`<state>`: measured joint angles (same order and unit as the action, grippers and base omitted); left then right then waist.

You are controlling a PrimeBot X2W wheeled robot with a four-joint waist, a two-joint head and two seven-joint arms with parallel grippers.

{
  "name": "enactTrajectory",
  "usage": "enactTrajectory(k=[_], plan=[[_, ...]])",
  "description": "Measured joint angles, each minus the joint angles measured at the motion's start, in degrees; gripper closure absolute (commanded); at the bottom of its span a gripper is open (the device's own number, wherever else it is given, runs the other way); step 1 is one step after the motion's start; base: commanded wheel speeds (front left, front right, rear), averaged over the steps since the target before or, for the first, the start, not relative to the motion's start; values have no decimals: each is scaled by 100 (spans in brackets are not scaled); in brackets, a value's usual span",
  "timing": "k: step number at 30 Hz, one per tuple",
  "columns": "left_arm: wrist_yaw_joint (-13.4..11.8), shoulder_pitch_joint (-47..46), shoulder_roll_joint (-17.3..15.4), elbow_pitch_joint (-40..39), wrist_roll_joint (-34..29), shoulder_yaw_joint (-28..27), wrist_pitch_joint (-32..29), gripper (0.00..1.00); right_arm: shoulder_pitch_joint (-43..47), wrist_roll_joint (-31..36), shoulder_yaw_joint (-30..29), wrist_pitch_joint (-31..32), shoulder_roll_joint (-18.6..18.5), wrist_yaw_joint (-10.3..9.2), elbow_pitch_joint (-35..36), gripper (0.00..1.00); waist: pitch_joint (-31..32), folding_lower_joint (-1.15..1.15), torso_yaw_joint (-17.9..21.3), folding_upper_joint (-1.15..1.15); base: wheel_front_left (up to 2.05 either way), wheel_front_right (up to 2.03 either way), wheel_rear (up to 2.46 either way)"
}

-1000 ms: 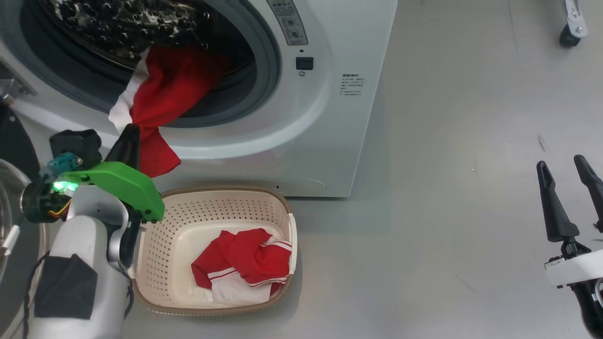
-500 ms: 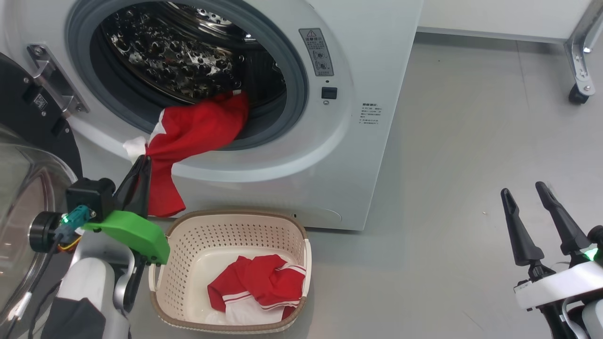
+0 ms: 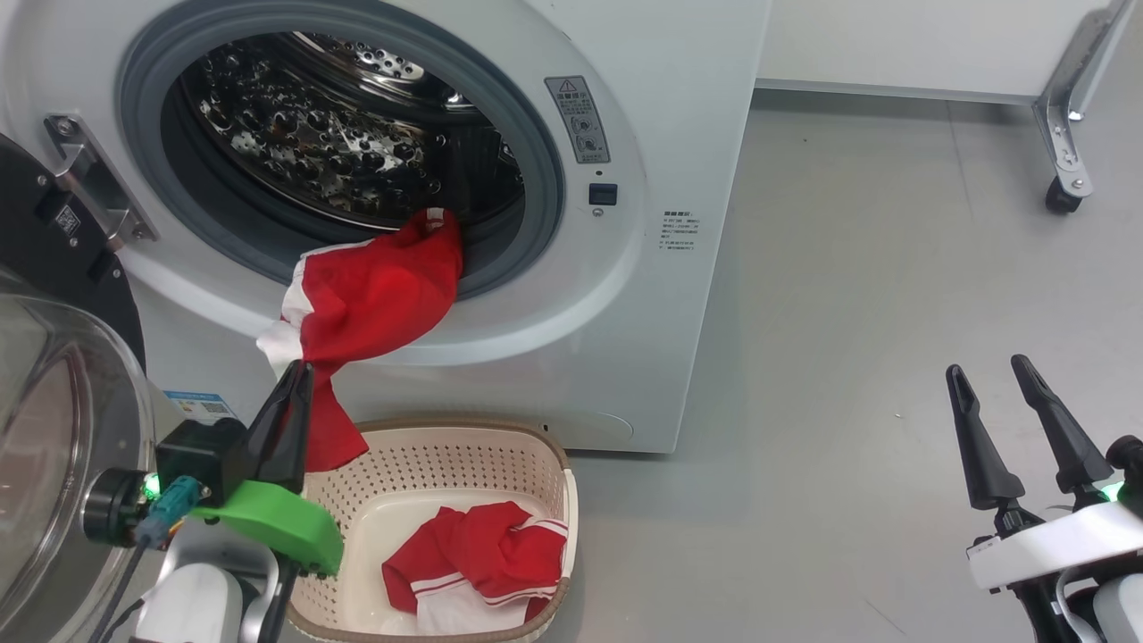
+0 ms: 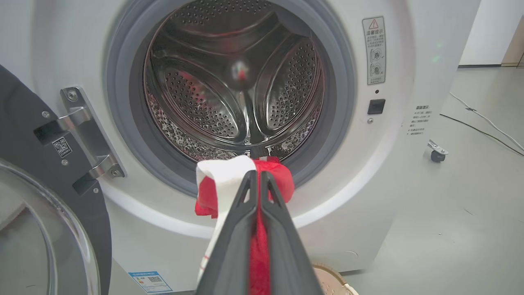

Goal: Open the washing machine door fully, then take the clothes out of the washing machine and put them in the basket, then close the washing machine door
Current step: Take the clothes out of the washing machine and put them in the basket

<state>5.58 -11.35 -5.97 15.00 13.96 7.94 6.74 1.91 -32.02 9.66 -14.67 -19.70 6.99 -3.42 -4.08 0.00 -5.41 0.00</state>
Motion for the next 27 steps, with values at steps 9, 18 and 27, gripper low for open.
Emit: enactTrajectory(k=[9,18,27], plan=[[-76,208,162,-375,13,89,355,100,48,43,-42,0,62,0,2,0,-7,0,7,0,0,0,0],[-231,197,225,-981,56,-48,653,100,87,92,0,0,105,0,3,0,12,0,10,0,0,0,0],[-327,128,229,-1360,47,-110,700,100,87,94,80,0,140,0,0,0,39,0,52,0,0,0,0]])
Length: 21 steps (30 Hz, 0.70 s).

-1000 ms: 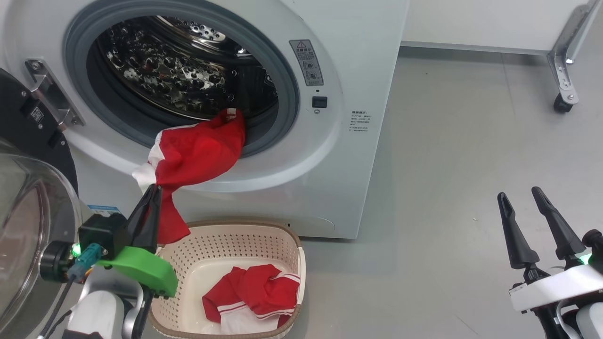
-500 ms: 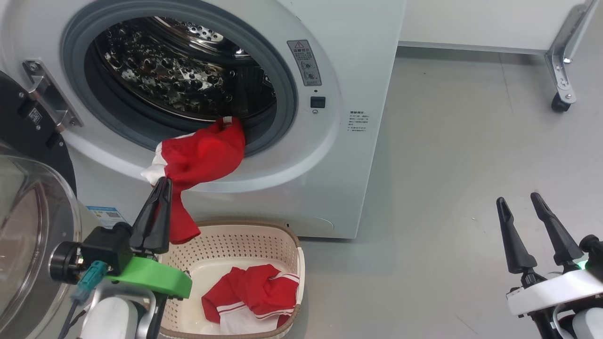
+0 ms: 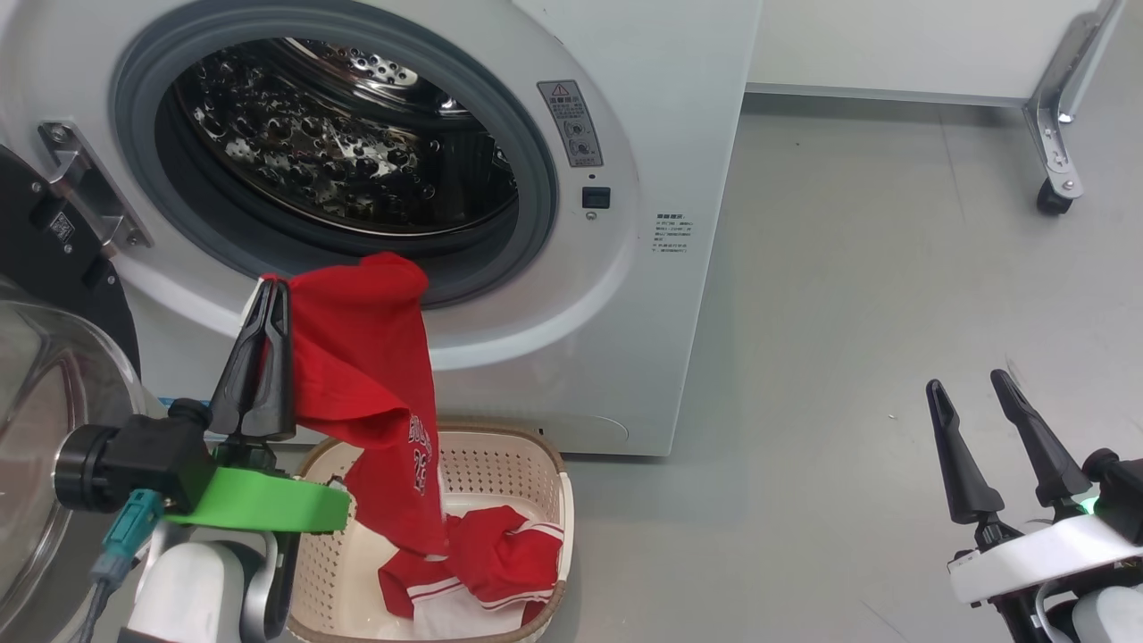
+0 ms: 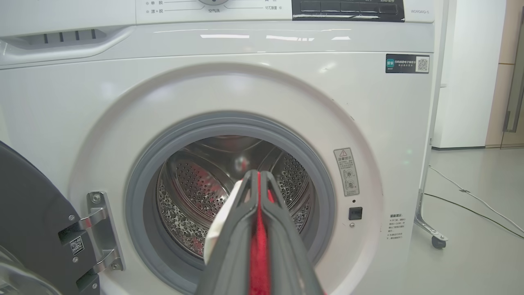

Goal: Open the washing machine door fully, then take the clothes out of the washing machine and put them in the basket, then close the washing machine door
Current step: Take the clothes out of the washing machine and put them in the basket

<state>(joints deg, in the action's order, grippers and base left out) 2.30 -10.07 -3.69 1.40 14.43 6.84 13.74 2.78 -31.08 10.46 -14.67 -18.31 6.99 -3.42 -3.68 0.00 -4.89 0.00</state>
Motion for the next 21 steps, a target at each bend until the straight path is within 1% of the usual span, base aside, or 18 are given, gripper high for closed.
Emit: enactTrajectory(k=[9,16,21], plan=[[-1,38,2,26,-24,111,-11,100,0,8,24,0,8,0,0,0,-28,0,73,0,0,0,0],[-12,244,33,198,-24,294,-261,100,-1,8,45,0,-7,0,53,0,-190,0,120,0,0,0,0],[-94,393,48,419,-31,412,-438,100,-13,5,66,0,-64,0,87,0,-334,0,183,0,0,0,0]])
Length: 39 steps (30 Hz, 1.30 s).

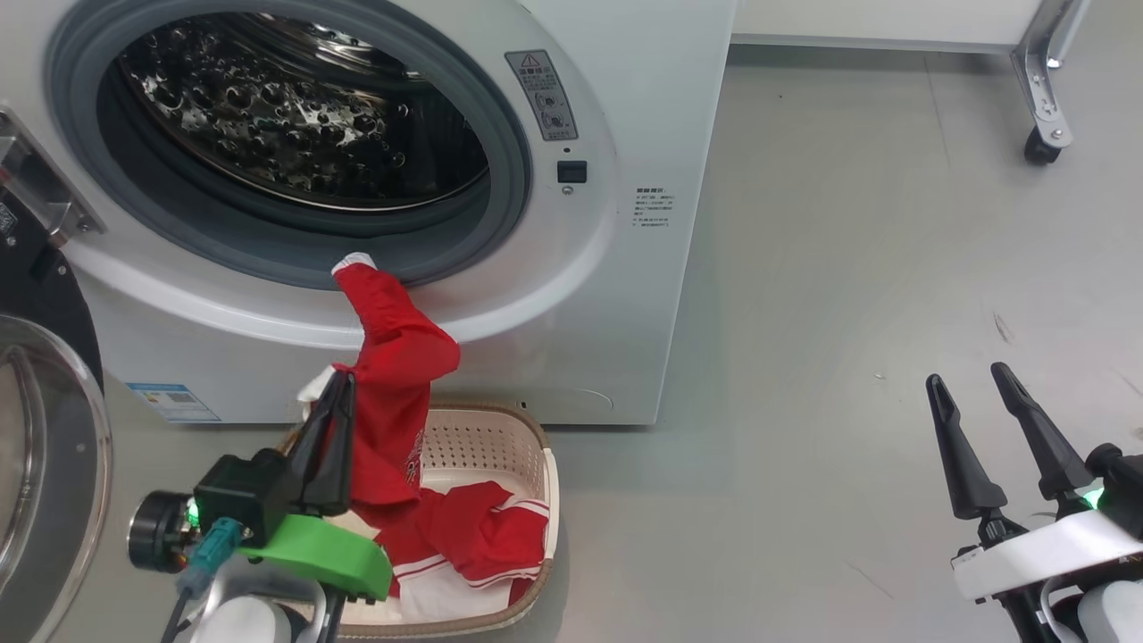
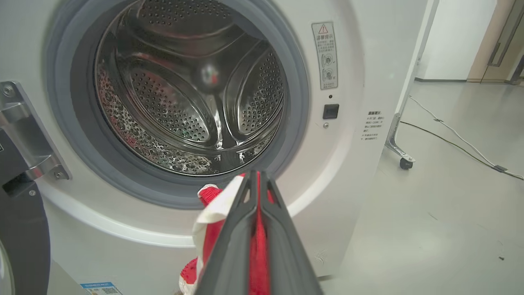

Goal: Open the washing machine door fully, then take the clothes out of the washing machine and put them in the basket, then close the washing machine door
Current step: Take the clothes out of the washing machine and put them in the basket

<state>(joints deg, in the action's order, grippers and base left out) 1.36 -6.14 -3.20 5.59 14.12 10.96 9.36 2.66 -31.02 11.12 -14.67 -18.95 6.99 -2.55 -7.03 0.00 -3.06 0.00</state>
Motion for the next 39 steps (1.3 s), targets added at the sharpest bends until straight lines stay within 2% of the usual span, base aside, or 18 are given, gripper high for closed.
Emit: enactTrajectory(k=[7,19,39], plan=[[-66,172,23,619,-2,183,-333,100,-99,-24,-34,0,-165,0,90,0,-293,0,155,0,0,0,0],[-354,91,35,1415,-23,201,-566,100,-269,-199,-116,0,-471,0,275,0,-869,0,467,0,0,0,0],[-665,-1627,89,2102,-47,55,-519,100,-526,-586,-453,0,-838,0,598,0,-2195,0,977,0,0,0,0]])
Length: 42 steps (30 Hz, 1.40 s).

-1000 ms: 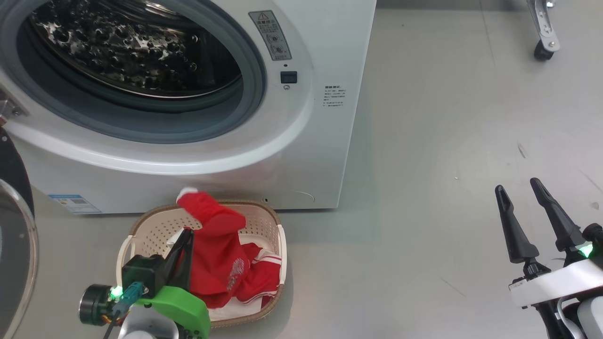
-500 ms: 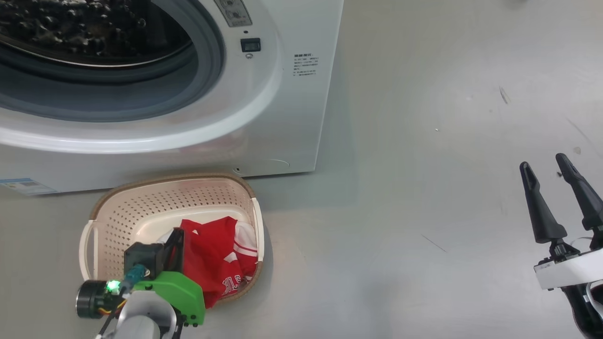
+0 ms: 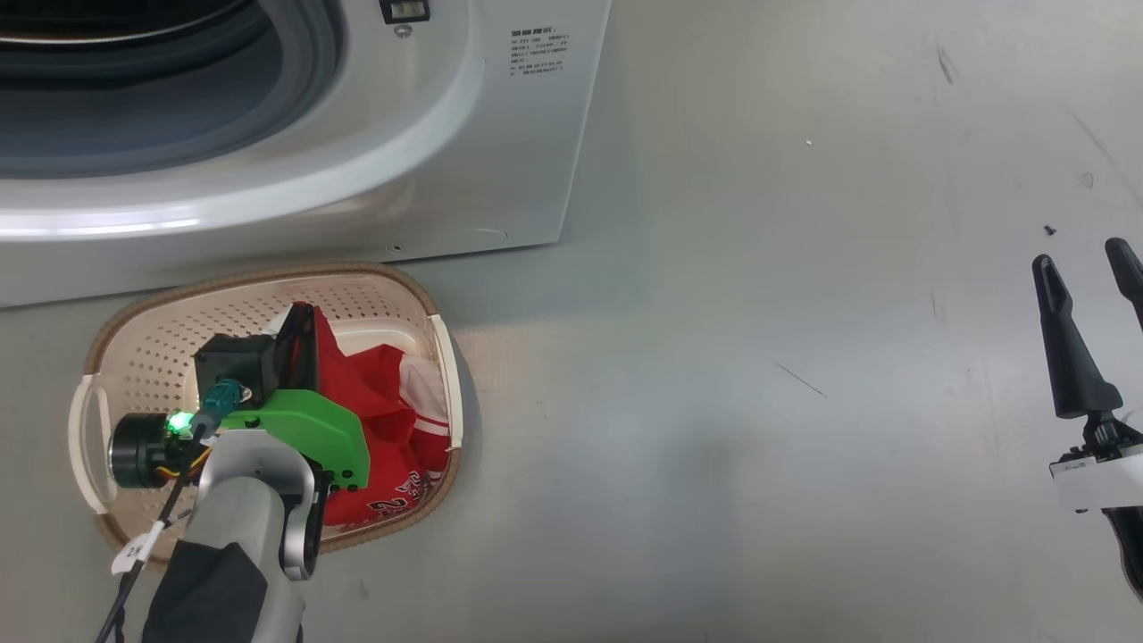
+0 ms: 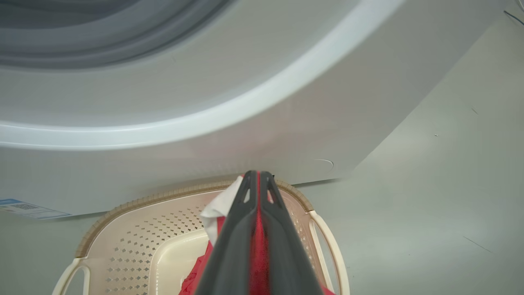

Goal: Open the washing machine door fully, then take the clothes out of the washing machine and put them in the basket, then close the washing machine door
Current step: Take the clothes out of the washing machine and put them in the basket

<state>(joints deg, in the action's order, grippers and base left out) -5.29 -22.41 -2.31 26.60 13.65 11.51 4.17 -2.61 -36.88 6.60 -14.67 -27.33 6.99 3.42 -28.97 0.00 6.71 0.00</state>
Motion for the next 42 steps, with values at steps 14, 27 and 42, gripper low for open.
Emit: enactTrajectory(k=[14,27,42], plan=[[-97,-525,23,1111,297,-185,4,100,-233,-142,-60,0,-160,0,151,0,-833,0,84,0,0,0,0],[-107,-875,41,2009,699,-64,-64,100,-308,-159,-104,0,-194,0,138,0,-1144,0,94,0,0,0,0],[-124,-1080,62,2693,959,60,-51,0,-308,-159,-96,0,-194,0,46,0,-1046,0,37,0,0,0,0]])
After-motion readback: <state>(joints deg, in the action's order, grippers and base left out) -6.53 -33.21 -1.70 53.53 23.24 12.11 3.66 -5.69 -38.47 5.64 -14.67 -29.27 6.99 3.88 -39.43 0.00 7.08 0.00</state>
